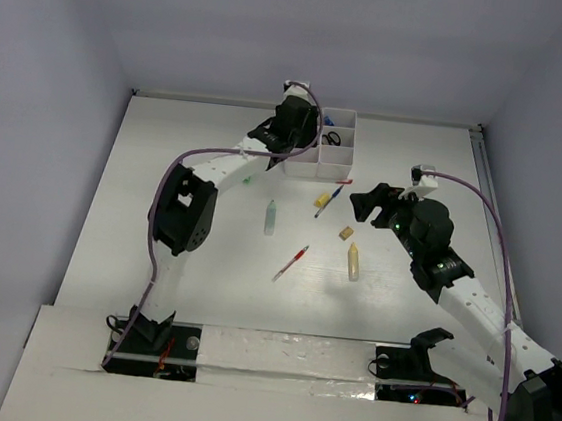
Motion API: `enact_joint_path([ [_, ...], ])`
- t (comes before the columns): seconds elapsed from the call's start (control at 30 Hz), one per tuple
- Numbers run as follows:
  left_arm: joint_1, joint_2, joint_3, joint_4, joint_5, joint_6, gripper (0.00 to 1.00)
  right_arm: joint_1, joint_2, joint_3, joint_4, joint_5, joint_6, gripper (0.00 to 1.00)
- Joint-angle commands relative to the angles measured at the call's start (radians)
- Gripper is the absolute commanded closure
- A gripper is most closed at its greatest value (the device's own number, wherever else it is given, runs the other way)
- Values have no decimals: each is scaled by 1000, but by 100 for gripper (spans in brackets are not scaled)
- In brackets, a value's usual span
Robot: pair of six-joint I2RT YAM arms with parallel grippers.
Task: Sort the stationery into containers
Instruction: Place the stationery in the storage box, then pick up the pen cap from the center of the board.
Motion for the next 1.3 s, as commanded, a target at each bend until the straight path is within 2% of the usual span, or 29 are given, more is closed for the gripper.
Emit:
enact_joint_path([
  [0.0,-6,-9,64,24,-38,14,55,1,-5,14,38,-14,-7,19],
  [0.2,-6,31,110,6,-44,34,51,1,-8,14,37,-14,-7,19],
  [0.4,-6,48,128,-25,-47,34,31,1,-6,16,35,-17,-10,19],
  [0.63,-6,40,140,-35,-47,35,29,1,-14,14,32,-5,-13,19],
  [0.8,-17,-41,102,-14,-10,38,28,1,-2,19,21,2,-16,20],
  [0.97,-48,-274,-7,30,-2,49,24,1,73,77,-52,25,-33,23],
  [1.1,-74,-572,-276,119,30,35,18,1,147,114,-110,38,-44,23],
  [1.27,-92,-864,-583,112,64,3,7,1,227,154,-158,40,-56,25],
])
